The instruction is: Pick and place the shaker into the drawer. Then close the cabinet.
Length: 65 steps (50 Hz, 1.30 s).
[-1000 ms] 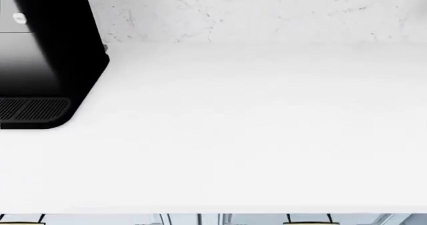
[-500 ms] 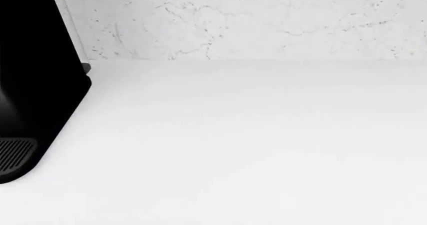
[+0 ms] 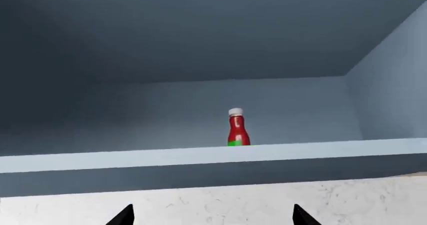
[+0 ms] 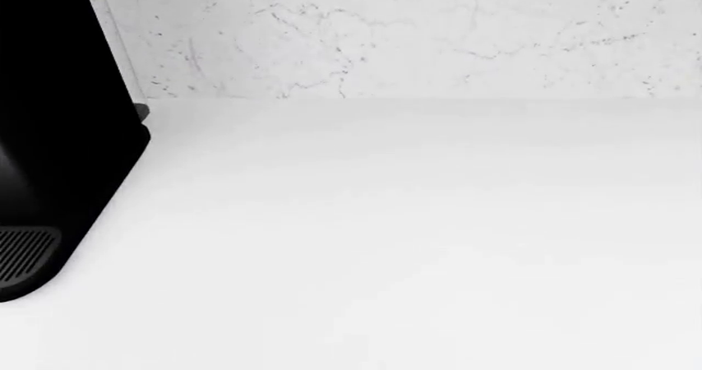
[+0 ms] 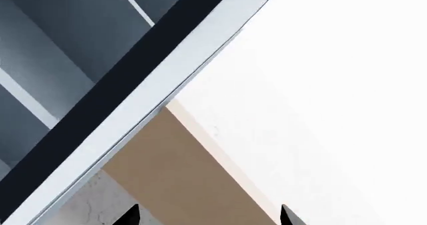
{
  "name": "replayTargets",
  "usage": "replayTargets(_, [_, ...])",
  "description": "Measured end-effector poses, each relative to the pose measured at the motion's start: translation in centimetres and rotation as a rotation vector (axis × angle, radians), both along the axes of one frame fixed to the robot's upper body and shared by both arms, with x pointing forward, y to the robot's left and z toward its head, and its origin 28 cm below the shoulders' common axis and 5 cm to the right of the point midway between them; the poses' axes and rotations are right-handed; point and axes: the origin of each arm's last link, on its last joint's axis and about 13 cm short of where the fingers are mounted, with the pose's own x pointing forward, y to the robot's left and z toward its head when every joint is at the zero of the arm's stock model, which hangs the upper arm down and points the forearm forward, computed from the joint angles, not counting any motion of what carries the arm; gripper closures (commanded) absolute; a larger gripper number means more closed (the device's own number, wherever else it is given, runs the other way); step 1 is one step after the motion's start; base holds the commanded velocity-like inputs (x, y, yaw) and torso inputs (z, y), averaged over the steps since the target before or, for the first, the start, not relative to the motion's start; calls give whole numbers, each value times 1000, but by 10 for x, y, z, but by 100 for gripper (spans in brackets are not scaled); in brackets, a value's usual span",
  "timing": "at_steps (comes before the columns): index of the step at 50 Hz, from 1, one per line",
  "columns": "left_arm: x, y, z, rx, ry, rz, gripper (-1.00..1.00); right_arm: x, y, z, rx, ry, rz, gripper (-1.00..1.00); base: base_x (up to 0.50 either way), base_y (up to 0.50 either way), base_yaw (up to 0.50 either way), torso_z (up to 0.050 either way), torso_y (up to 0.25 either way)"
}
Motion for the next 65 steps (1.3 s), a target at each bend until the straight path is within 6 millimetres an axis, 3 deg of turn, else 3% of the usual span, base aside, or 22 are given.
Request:
replayTargets(7, [-12, -4, -19, -25, 25, -26, -100, 8, 20, 3, -55, -30, 21, -100, 0, 0, 0, 0, 0])
replayTargets(14, [-26, -6, -35, -50, 49, -45, -100, 29, 39, 10, -107, -24, 13, -100, 0, 0, 3, 0, 0])
replayTargets(27, [-45, -9, -53, -80, 83, -60, -100, 77, 79, 43, -349, 87, 55, -100, 3, 1, 2, 0, 0])
replayTargets(34, [-50, -11, -66, -93, 128, -65, -100, 115, 99, 38, -432, 156, 64, -100, 3, 2, 2, 0, 0])
replayTargets(45, [-50, -16, -115, -125, 287, -65, -100, 166, 119, 14, -470, 345, 147, -100, 4, 1, 1, 0, 0])
replayTargets(55, [-59, -19, -162, -171, 431, -48, -100, 175, 116, 6, -427, 348, 241, -100, 15, 4, 10, 0, 0])
replayTargets(65, [-67, -20, -176, -192, 485, -40, -100, 179, 115, 4, -396, 349, 295, -100, 15, 6, 11, 0, 0])
